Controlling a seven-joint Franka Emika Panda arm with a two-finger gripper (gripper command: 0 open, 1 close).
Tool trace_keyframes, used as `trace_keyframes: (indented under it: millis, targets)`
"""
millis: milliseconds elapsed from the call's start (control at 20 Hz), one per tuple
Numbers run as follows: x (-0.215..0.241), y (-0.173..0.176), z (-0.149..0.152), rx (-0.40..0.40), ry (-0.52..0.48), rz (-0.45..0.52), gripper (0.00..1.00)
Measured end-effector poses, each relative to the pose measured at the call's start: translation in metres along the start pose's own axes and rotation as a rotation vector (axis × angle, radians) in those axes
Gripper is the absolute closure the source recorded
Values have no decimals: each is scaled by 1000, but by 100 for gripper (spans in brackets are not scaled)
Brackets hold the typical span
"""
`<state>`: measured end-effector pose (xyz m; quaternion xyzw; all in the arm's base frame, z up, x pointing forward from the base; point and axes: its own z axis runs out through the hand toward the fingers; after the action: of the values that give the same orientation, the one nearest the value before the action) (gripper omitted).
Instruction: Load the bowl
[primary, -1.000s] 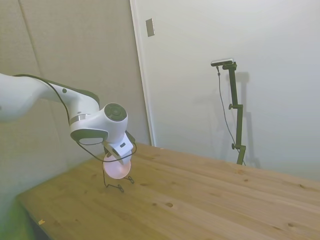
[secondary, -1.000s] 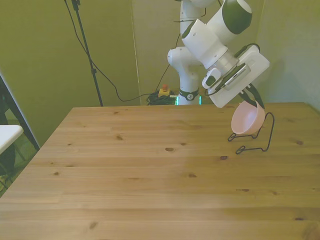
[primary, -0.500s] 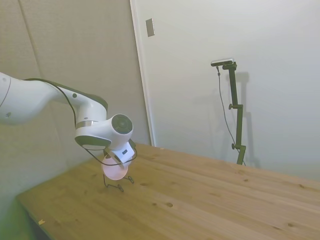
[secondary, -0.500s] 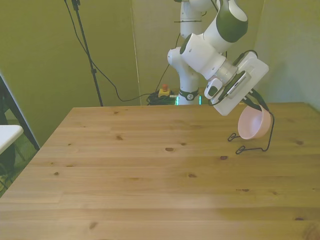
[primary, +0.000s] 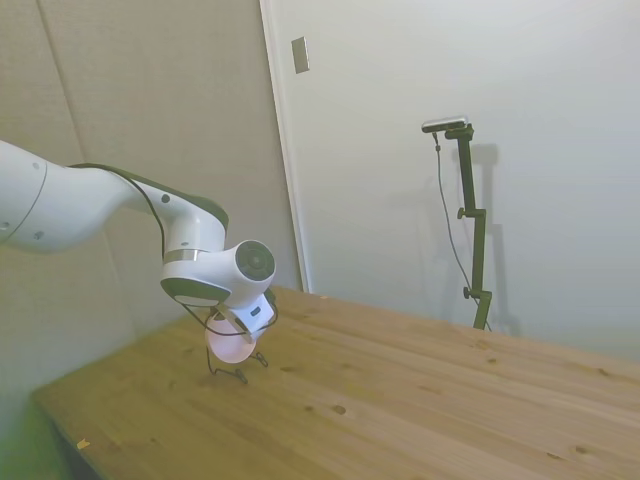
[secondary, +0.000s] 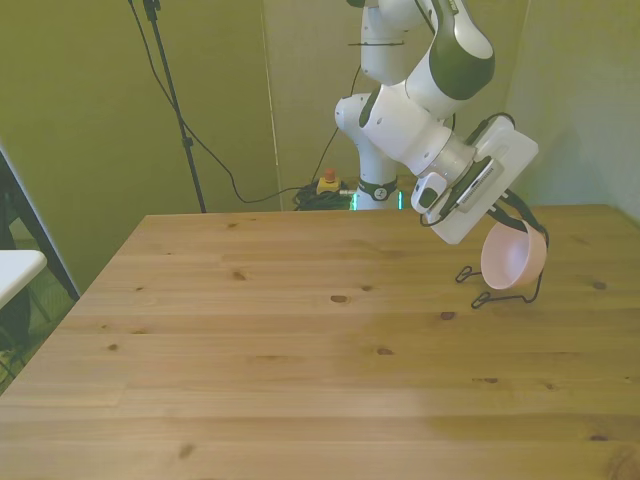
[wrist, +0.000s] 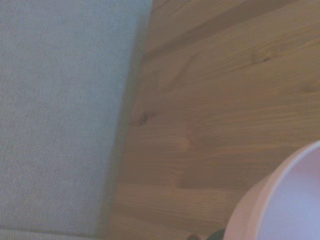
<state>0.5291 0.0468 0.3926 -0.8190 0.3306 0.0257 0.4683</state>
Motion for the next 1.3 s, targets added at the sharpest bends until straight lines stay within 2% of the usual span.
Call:
trace_keyframes:
  millis: [400,450,1050,1200,1300]
  targets:
    - [5,8,6,1,-6,11,100]
    - [5,9,6,0,-6,12,0]
    - [5,9,7,8,-8,19,0]
    - [0,1,-6,27,0,3,0]
    - [-6,-8,-26,51,12,-14,0]
